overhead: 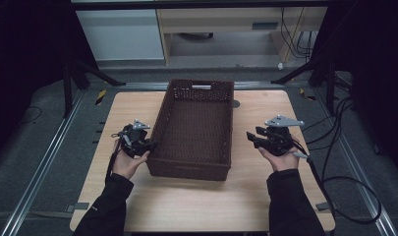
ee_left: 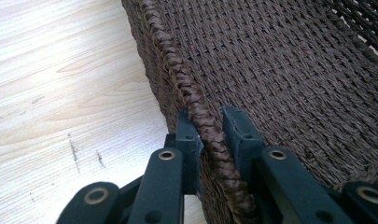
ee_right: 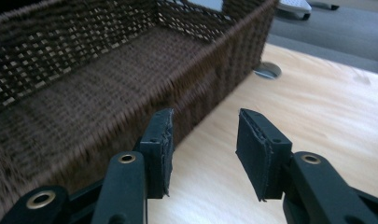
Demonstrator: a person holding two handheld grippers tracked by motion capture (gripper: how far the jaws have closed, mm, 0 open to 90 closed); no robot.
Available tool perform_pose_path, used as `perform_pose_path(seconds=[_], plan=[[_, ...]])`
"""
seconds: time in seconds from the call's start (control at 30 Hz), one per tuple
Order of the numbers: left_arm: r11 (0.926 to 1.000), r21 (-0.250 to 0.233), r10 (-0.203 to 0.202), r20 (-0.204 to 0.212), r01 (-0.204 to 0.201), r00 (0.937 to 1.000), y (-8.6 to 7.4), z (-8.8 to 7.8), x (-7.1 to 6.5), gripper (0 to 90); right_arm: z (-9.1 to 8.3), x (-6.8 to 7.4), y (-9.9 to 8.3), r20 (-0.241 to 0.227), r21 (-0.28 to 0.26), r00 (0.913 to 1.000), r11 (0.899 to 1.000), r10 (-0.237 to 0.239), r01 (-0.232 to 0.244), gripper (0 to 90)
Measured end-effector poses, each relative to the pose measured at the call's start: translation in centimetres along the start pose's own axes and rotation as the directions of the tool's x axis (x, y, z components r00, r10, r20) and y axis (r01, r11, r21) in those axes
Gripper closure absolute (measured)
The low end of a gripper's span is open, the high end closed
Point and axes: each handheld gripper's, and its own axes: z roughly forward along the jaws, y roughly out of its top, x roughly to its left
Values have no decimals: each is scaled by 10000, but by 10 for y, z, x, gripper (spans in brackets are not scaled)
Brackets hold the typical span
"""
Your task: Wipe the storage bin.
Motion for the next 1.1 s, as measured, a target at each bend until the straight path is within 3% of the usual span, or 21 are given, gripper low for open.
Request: perform_pose_path(seconds=[0.27, 0.53, 0.73, 0.93, 1.1], plan=[[10000, -73, -4, 131, 5, 9999, 1, 1, 3, 763, 23, 5, 21, -175, -75, 9997, 9998, 196, -197, 569], [9998, -166, -64, 275, 68, 9996, 2, 3, 4, 762, 50, 13, 26, -533, 79, 9982, 9996, 273, -269, 568], [9998, -181, 53, 278, -48, 9996, 2, 3, 6, 749, 63, 17, 26, -504, 314, 9986, 9994, 166, -151, 592], [9993, -362, 5, 163, 0, 9999, 1, 2, 8, 651, 72, 18, 21, -409, 822, 9991, 9965, -99, 132, 665], [9981, -618, 9, 38, -6, 10000, 1, -1, 9, 550, 73, 20, 20, -448, 856, 9989, 9962, -114, 152, 692]])
